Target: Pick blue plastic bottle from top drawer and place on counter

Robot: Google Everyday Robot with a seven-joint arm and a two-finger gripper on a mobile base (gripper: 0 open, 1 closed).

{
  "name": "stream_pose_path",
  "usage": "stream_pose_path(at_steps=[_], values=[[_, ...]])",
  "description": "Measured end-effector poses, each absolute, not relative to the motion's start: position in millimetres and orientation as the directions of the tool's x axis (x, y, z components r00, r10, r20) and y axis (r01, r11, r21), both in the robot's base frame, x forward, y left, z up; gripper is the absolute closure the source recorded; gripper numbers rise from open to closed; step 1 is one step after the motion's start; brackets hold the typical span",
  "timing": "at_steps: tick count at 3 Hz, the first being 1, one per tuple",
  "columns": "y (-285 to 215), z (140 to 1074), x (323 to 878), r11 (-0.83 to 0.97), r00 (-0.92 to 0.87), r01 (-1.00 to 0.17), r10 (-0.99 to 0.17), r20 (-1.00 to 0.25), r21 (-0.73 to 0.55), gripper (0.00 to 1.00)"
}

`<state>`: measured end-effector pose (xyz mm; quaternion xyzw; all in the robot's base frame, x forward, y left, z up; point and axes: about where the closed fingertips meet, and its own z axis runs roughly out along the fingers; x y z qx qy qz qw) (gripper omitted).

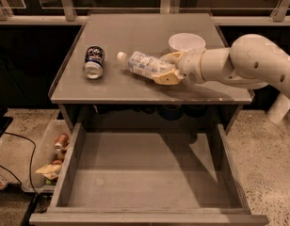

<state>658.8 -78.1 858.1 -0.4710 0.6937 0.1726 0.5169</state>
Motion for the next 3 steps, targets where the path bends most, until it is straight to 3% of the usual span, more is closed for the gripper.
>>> stream_pose_path(at_steps=[1, 3], values=[[-77.3, 857.5, 659.2, 0.497, -0.023, -0.832, -0.474, -0.880, -0.246, 0.84], [-77.3, 857.5, 659.2, 0.497, -0.023, -0.832, -0.474, -0.880, -0.246, 0.38]])
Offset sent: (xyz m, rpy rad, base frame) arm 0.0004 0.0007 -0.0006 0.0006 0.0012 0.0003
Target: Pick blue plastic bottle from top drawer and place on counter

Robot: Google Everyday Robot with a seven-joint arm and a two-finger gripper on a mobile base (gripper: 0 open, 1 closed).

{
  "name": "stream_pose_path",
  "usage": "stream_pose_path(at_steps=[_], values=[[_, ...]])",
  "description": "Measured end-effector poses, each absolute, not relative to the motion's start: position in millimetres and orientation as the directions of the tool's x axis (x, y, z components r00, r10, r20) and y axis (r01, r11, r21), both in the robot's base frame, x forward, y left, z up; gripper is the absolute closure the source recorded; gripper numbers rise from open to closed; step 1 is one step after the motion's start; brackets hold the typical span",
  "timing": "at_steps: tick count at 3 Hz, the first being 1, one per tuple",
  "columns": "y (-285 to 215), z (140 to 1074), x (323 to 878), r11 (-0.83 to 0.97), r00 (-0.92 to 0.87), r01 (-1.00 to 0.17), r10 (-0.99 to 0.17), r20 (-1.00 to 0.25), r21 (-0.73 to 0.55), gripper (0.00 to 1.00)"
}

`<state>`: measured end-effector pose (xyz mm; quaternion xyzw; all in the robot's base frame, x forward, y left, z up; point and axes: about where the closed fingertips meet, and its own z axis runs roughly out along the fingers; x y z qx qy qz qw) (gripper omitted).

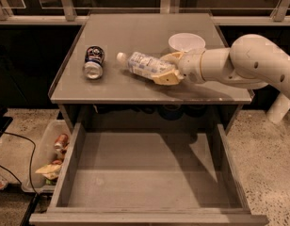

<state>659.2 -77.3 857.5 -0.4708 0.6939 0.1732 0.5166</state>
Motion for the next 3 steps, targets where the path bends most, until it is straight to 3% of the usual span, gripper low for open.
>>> stream_pose_path(at_steps=[1, 2, 3], values=[[-77.2, 857.5, 659.2, 0.497, -0.023, -0.832, -0.474, -0.880, -0.246, 0.14], [-77.1, 857.5, 659.2, 0.496, -0.023, -0.832, -0.474, -0.880, -0.246, 0.00], [-77.1, 857.5, 659.2, 0.496, -0.023, -0.832, -0.474, -0.880, -0.246, 0.00]])
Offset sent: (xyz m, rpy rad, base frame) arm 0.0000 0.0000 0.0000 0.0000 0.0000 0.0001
